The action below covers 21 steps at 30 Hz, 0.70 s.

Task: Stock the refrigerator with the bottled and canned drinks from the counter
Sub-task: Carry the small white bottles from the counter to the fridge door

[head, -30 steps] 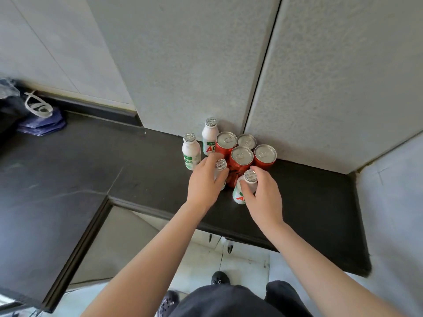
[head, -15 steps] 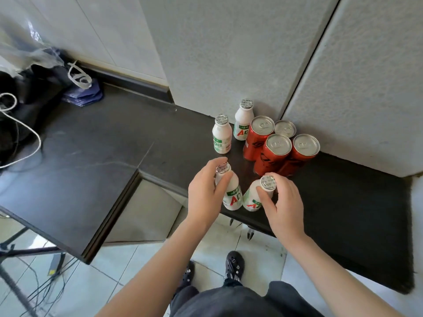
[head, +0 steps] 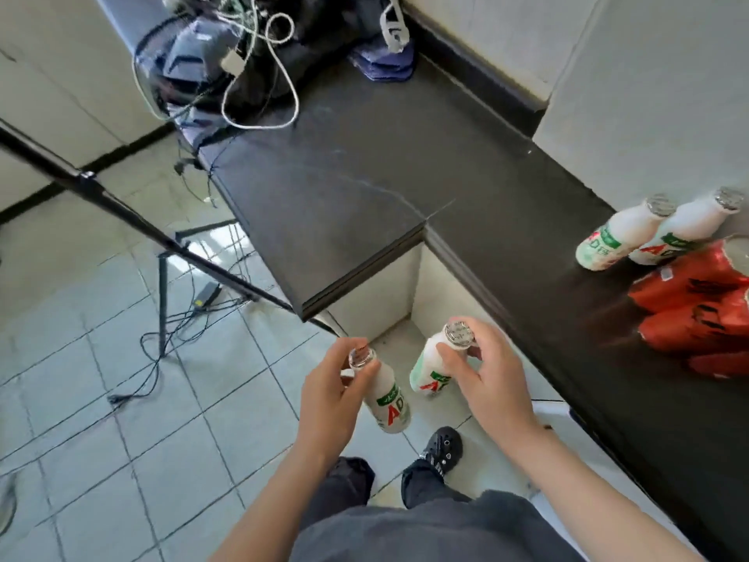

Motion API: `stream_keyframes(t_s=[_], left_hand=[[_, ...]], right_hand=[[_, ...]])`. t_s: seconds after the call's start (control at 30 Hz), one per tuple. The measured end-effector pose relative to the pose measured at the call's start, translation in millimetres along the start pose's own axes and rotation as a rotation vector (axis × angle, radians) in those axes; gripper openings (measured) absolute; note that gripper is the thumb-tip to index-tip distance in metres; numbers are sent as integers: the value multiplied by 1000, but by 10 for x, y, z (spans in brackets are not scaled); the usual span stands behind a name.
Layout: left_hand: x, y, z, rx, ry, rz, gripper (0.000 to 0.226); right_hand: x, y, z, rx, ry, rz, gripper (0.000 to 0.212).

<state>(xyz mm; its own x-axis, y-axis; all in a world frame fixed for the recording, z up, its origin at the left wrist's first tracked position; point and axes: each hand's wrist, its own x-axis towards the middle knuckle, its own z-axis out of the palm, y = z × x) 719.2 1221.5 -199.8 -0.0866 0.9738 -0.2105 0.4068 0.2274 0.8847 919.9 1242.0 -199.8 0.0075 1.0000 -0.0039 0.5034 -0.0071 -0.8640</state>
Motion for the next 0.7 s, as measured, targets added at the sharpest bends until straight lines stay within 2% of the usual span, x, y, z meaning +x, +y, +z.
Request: stream_keyframes(t_s=[0.07, 0.23, 0.43, 0.5, 0.6, 0.7], left_hand=[[-97, -144, -295, -14, 57, -44, 24], [-377, -554, -1116, -106, 294, -137, 29], [-798, -1136, -2208, -163, 531, -212, 28], [-992, -1372, -2586, -166, 618, -236, 27], [-1332, -1661, -3115, -167, 765, -276, 29], [-1750, -1872, -3493, -183, 922, -342, 32]], right_hand=[[64, -172, 273, -9, -104, -24, 39], [155, -703, 1101, -3, -352, -100, 24], [82, -1404, 2332, 25, -511, -216, 29], [-22, -1632, 2819, 18, -572, -260, 21], [-249, -2008, 3479, 18, -662, -362, 27], [-503, -2358, 4006, 21, -815, -417, 15]])
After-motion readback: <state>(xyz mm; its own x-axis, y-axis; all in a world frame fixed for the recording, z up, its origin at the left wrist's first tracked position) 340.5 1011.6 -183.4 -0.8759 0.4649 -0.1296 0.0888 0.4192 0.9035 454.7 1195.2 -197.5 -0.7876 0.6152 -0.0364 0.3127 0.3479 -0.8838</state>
